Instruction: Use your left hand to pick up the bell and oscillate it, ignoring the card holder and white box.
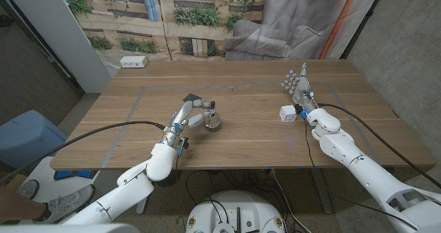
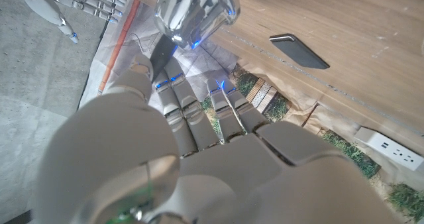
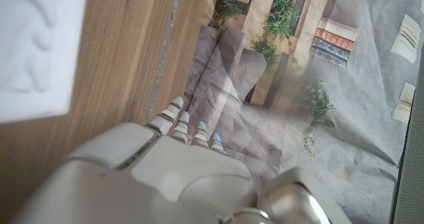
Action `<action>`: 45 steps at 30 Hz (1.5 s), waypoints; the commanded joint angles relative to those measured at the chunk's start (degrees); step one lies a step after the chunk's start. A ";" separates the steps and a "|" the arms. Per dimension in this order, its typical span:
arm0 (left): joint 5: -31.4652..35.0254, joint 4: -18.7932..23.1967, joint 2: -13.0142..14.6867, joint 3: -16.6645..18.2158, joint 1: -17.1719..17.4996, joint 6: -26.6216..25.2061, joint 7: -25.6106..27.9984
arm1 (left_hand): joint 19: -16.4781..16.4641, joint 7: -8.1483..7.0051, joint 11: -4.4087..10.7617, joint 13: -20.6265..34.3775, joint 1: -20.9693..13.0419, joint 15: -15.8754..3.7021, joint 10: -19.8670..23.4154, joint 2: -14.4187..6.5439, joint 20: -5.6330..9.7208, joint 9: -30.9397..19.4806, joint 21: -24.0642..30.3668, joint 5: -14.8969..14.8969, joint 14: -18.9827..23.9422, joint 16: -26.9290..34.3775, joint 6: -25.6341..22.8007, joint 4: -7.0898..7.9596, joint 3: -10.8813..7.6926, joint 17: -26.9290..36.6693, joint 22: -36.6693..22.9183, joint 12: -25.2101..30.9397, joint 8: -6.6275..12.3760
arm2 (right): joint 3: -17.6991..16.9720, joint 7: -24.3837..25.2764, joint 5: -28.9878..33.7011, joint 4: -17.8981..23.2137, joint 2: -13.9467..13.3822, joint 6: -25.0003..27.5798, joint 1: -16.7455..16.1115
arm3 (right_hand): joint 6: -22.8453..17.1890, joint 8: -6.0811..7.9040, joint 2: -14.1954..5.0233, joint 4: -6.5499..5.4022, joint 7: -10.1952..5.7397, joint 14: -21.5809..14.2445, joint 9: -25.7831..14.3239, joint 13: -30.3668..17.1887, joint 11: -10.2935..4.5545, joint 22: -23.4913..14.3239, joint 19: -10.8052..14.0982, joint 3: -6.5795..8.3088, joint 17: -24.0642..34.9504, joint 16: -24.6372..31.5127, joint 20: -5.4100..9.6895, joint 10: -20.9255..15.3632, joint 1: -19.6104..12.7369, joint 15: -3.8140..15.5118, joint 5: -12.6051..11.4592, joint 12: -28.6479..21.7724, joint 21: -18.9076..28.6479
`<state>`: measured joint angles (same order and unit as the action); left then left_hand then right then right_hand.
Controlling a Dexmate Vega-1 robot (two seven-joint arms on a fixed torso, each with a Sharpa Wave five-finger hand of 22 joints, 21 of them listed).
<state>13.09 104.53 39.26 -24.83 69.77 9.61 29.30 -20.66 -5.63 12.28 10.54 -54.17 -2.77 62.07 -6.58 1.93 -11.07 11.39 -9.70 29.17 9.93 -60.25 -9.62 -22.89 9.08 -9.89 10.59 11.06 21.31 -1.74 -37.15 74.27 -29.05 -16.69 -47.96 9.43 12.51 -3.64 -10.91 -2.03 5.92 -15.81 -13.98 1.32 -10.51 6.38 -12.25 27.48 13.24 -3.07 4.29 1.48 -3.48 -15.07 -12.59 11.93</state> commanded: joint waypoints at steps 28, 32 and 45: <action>-19.36 16.12 -0.39 3.18 5.88 -25.28 -3.90 | -0.41 0.61 0.24 0.18 0.41 -7.09 0.20 0.18 0.85 -0.11 0.04 -0.15 -0.01 -0.13 0.03 0.01 -0.27 0.11 -0.10 0.26 0.59 | -0.01 0.05 0.00 0.10 -0.04 0.02 -0.05 | 0.42 0.31 -5.55 0.07 0.06 0.48 -0.16 -0.31 -0.01 -0.18 0.35 -0.30 0.20 0.18 -0.02 0.52 -0.18 -0.19 -0.25 -0.27 0.39; -21.31 17.63 -0.06 3.31 5.87 -27.69 -3.68 | -0.39 0.61 0.23 0.18 0.41 -7.05 0.24 0.21 0.83 -0.11 0.04 -0.14 -0.05 -0.15 0.03 0.00 -0.26 0.11 -0.10 0.28 0.59 | -0.01 0.04 0.00 0.08 -0.03 0.02 -0.03 | 0.42 0.31 -5.55 0.07 0.09 0.47 -0.16 -0.31 0.08 -0.18 0.37 -0.30 0.20 0.18 -0.05 0.52 -0.18 -0.22 -0.26 -0.27 0.39; -28.70 20.93 0.45 3.39 5.10 -33.25 -3.19 | -0.33 0.60 0.23 0.18 0.39 -6.99 0.24 0.18 0.77 -0.12 0.01 -0.12 -0.19 -0.13 0.06 -0.03 -0.22 0.12 -0.10 0.28 0.59 | 0.03 0.12 0.04 0.13 0.01 0.05 -0.03 | 0.45 0.30 -5.55 0.07 0.09 0.45 -0.16 -0.31 0.06 -0.18 0.36 -0.30 0.20 0.19 -0.02 0.54 -0.18 -0.28 -0.26 -0.26 0.39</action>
<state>-9.88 122.43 39.25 -21.58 75.35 -18.62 25.43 -20.97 -5.30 12.19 10.52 -54.18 -2.77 62.02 -6.56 2.24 -11.06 11.39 -9.52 29.17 9.93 -59.97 -9.64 -22.86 9.09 -9.89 10.53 11.16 21.30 -1.67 -37.15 74.32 -29.08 -16.67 -48.00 9.43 12.51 -3.64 -10.91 -2.03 5.92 -15.81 -13.98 1.33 -10.52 6.38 -12.25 27.48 13.24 -3.07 4.29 1.48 -3.47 -15.07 -12.58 11.93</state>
